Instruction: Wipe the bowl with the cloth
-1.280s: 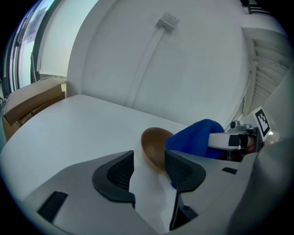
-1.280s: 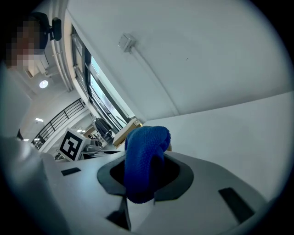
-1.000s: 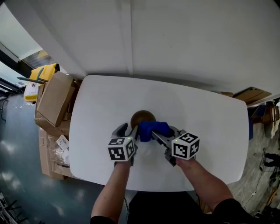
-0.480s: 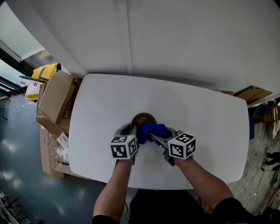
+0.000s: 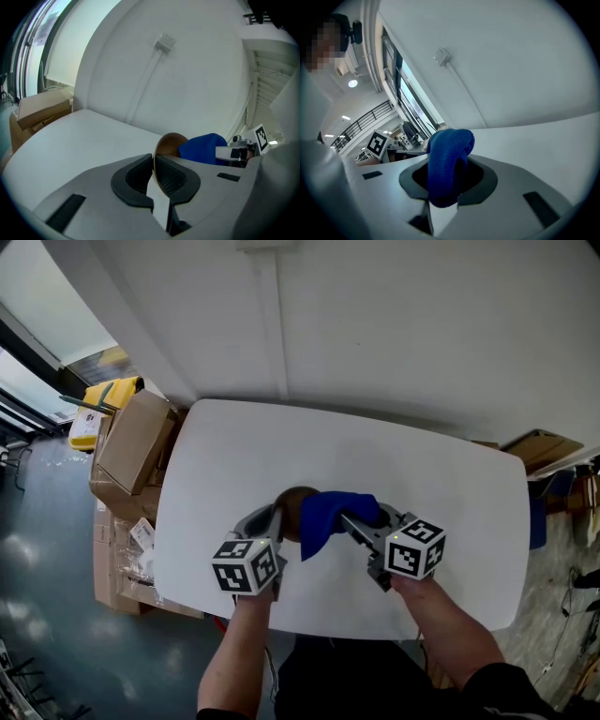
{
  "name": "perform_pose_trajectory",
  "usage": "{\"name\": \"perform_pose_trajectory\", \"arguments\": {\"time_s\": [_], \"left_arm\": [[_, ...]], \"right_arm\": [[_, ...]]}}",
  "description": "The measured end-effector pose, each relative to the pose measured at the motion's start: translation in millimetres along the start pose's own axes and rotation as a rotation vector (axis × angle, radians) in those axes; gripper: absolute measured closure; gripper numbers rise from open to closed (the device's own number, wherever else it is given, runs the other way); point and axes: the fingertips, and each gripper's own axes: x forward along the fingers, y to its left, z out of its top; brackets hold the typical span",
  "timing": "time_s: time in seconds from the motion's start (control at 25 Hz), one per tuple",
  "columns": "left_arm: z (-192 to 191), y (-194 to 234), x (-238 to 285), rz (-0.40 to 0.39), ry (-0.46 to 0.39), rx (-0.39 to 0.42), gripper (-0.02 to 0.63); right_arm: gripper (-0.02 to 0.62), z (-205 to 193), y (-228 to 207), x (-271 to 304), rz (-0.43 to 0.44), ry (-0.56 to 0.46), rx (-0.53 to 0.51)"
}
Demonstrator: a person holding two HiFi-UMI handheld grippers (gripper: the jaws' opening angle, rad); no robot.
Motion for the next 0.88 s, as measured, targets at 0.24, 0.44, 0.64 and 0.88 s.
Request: {"name": "perform_pose_trajectory", "arguments": {"time_s": [0.24, 0.44, 0.64, 0.88], "left_arm": [[63.8, -58.1, -72.7, -0.072, -0.142, 0.042, 0.577], [100.8, -111.8, -121.0, -0.073, -0.213, 0.183, 0.575], [120.6, -161.0, -154.3, -0.084, -0.225, 0.357, 0.580], [111.2, -213.8, -178.8, -0.219, -0.158, 0.490, 0.586]], "right_arm": [[0.514, 61.6, 61.5, -58.5, 0.094, -0.130, -0.089], [0.514, 109.5, 108.5, -105.2, 0.120, -0.210, -0.253], [0.514, 156.1, 149.8, -146.0, 0.134, -0.305, -0.403], [0.514, 184.4, 175.5, -176.6, 0.172, -0.363, -0.458]]}}
